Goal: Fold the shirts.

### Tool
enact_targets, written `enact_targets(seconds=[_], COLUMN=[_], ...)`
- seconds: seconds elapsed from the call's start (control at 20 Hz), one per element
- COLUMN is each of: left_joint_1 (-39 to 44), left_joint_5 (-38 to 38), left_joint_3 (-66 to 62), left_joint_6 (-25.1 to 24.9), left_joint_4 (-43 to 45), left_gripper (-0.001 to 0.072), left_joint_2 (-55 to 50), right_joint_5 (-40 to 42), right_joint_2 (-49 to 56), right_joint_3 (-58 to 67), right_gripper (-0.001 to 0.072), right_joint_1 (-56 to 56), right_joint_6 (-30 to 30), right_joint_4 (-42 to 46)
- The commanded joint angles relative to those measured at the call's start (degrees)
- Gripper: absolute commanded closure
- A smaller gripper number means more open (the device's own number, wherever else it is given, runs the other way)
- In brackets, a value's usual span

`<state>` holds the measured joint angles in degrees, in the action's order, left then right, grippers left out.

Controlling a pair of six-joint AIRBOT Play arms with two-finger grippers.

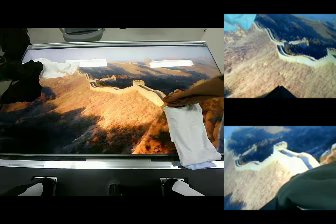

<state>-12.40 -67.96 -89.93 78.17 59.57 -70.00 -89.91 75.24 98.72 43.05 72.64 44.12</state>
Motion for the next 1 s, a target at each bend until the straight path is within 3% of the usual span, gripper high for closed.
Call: enact_targets(seconds=[0.0, 0.15, 0.45, 0.6, 0.65, 0.7, 0.75, 0.85, 0.95], left_joint_1=[0.0, 0.0, 0.0, 0.0, 0.0, 0.0, 0.0, 0.0, 0.0], left_joint_5=[0.0, 0.0, 0.0, 0.0, 0.1, 0.0, 0.0, 0.0, 0.2], left_joint_3=[0.0, 0.0, 0.0, 0.0, 0.0, 0.0, 0.0, -1.2, -6.1], left_joint_6=[-0.4, -0.4, -0.4, -0.4, -0.4, -0.3, -0.2, -0.2, -0.2], left_joint_4=[0.0, 0.0, 0.0, 0.0, 0.0, 0.0, -0.2, -1.6, -2.1], left_gripper=[0.0681, 0.0681, 0.0680, 0.0680, 0.0680, 0.0680, 0.0680, 0.0680, 0.0681], left_joint_2=[0.0, 0.0, 0.0, 0.0, 0.0, 0.0, 0.1, 0.1, 0.1], right_joint_5=[-8.1, -16.4, -15.7, -9.3, -7.1, -5.9, -5.2, -2.4, 6.1], right_joint_2=[-1.1, -1.2, -9.8, -13.9, -14.5, -14.7, -14.7, -14.7, -14.7], right_joint_3=[0.1, -1.9, -27.2, -40.2, -42.8, -44.1, -43.9, -39.7, -29.0], right_gripper=[0.0666, 0.0666, 0.0666, 0.0664, 0.0579, 0.0223, 0.0101, 0.0103, 0.0118], right_joint_1=[5.8, 5.3, 5.3, 5.3, 5.3, 5.3, 5.3, 5.3, 5.2], right_joint_6=[3.8, 4.3, 6.5, 8.6, 9.7, 9.9, 8.7, 4.9, -0.1], right_joint_4=[7.8, 26.5, 39.7, 41.6, 41.4, 41.1, 41.3, 43.1, 42.2])
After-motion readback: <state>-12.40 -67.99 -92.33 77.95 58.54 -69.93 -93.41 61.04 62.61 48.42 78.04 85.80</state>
